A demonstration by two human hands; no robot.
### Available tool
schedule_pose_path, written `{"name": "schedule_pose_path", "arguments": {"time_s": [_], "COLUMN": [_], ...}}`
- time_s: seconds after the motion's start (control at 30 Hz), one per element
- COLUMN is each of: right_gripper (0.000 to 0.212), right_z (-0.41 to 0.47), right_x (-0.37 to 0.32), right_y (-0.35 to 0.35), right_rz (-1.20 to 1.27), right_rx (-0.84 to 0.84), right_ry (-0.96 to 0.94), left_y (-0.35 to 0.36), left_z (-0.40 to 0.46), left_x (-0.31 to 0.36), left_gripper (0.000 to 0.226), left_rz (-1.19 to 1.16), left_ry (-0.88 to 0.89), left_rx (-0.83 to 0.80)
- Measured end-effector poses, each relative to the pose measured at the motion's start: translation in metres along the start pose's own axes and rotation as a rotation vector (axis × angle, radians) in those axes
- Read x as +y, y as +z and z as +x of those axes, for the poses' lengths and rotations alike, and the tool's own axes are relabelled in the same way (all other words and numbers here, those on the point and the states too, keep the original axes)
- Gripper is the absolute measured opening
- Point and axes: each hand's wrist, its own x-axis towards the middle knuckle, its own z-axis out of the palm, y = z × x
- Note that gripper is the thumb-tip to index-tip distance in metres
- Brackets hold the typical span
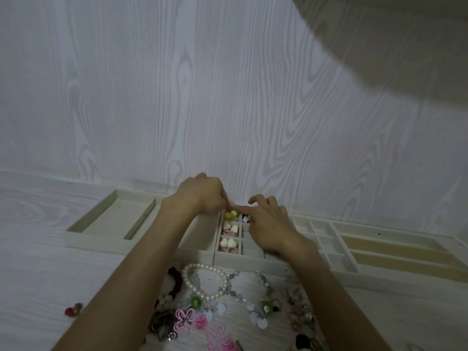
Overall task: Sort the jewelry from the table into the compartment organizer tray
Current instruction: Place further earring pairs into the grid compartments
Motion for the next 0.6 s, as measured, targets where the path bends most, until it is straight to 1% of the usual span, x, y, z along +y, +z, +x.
{"name": "schedule_pose_path", "arguments": {"time_s": [0.2, 0.33, 0.6], "right_gripper": [0.058, 0.054, 0.056], "right_z": [0.000, 0.000, 0.001], "right_x": [0.001, 0.005, 0.005], "right_y": [0.001, 0.000, 0.000], "right_rz": [-0.017, -0.001, 0.041], "right_rx": [-0.002, 0.037, 0.030], "right_ry": [-0.002, 0.024, 0.048], "left_y": [0.002, 0.002, -0.002], "left_z": [0.003, -0.002, -0.005], "left_x": [-0.004, 0.003, 0.006], "left_gripper": [0.024, 0.030, 0.037], "left_rz": [0.022, -0.012, -0.061], "left_ry": [-0.015, 0.013, 0.057], "left_rx": [-0.026, -0.072, -0.140]}}
